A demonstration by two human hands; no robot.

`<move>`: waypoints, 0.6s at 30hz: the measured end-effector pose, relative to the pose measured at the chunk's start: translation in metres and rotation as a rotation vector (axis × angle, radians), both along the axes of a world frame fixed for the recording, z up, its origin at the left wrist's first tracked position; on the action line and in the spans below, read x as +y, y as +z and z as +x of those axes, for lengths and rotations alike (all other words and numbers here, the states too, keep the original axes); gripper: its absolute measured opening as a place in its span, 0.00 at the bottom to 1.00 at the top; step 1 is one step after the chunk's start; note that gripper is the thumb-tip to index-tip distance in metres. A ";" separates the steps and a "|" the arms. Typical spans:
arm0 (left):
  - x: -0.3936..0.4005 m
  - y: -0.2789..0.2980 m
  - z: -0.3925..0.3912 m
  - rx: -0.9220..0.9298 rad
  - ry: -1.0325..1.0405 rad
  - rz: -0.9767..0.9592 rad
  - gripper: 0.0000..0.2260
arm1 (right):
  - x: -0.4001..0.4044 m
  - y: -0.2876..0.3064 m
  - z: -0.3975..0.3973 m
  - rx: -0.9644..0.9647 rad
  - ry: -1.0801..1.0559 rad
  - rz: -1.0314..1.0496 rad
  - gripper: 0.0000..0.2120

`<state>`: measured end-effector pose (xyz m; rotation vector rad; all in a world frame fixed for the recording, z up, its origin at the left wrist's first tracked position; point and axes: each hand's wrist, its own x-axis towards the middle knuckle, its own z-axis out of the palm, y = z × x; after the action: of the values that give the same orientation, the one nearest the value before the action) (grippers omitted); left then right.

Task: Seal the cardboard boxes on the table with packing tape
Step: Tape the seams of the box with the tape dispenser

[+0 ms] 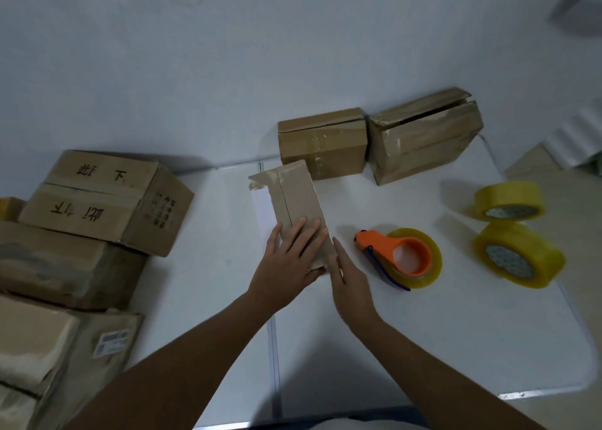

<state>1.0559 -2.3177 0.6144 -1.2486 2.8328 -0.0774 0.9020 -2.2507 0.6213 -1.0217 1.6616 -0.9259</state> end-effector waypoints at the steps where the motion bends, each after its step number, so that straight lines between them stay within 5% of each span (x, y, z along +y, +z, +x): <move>1: 0.000 0.000 0.000 0.006 0.002 -0.008 0.32 | 0.001 -0.002 0.005 0.036 0.012 -0.009 0.22; 8: -0.001 0.003 -0.001 0.002 -0.003 0.002 0.33 | -0.010 0.007 -0.002 -0.065 0.026 0.065 0.23; 14: 0.000 0.009 -0.002 0.010 0.012 0.122 0.32 | -0.016 0.011 -0.004 0.030 0.042 0.058 0.18; 18: -0.013 0.041 0.005 0.361 0.079 0.449 0.30 | -0.016 0.018 0.000 0.083 0.091 0.101 0.20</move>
<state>1.0614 -2.3302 0.6552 -1.3680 2.8260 0.8148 0.9018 -2.2667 0.6390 -1.0701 1.6983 -0.7416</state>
